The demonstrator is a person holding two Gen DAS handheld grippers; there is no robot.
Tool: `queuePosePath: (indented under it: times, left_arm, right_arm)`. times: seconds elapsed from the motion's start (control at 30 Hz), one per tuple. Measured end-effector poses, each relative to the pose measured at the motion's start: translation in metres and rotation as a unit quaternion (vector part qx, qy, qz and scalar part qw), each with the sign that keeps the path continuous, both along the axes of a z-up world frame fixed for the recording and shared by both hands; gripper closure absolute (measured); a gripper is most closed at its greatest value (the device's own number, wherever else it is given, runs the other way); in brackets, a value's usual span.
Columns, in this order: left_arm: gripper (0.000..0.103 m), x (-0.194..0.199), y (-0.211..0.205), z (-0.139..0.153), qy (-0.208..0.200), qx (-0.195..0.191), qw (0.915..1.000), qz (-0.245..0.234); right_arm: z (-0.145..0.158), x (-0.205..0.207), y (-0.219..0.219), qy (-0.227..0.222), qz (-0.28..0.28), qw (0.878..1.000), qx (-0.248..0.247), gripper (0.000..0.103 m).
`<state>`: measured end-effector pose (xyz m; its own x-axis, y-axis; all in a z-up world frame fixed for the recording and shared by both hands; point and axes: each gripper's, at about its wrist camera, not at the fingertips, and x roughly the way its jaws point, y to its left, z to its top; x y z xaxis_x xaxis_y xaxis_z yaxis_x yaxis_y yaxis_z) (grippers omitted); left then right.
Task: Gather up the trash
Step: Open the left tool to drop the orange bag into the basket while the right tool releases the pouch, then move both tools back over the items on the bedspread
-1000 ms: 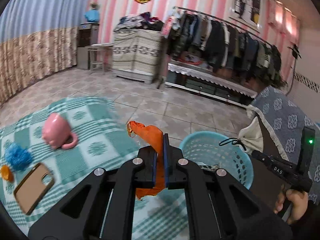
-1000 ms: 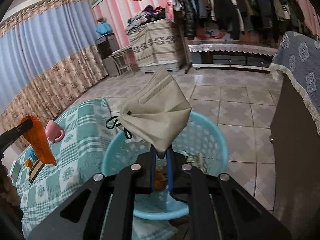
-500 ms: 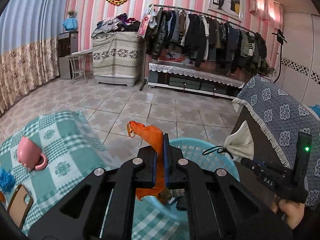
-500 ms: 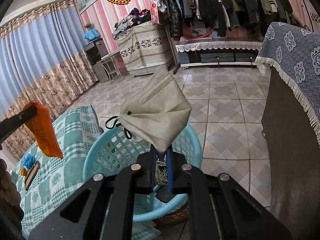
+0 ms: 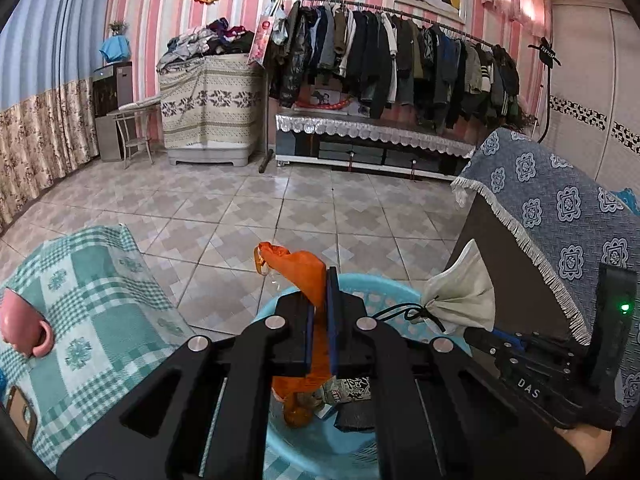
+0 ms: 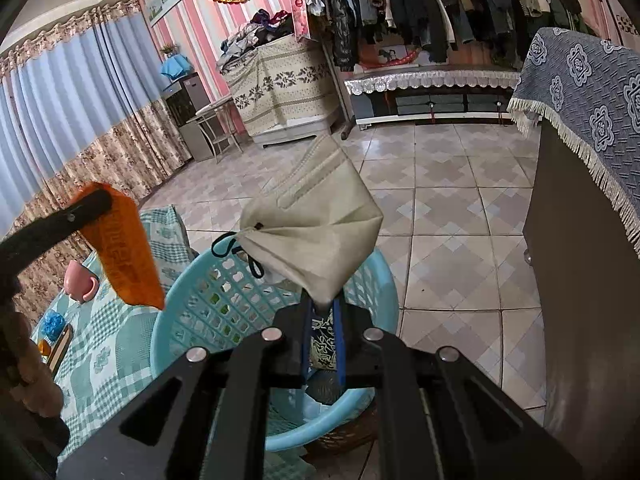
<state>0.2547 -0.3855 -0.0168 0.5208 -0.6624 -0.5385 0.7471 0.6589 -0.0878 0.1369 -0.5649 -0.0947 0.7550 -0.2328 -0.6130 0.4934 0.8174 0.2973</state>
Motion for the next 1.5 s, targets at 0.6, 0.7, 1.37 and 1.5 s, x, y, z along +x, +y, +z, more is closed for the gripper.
queuePosePath:
  times: [0.6, 0.7, 1.37, 1.5]
  left_arm:
    - [0.022, 0.029, 0.028, -0.016, -0.015, 0.026, 0.9975, 0.064]
    - [0.015, 0.030, 0.048, -0.007, -0.030, 0.017, 0.9959, 0.084]
    - [0.005, 0.025, 0.176, 0.014, -0.037, -0.020, 0.9812, 0.188]
    - [0.005, 0.026, 0.211, 0.015, -0.037, -0.020, 0.9757, 0.215]
  right_arm:
    - [-0.007, 0.024, 0.012, 0.016, 0.020, 1.000, 0.002, 0.093]
    - [-0.008, 0.033, 0.014, 0.018, 0.026, 0.999, 0.006, 0.092]
    - [0.013, 0.055, 0.065, 0.022, 0.025, 0.997, -0.067, 0.008]
    - [0.022, 0.056, 0.078, 0.020, 0.024, 0.996, -0.087, 0.005]
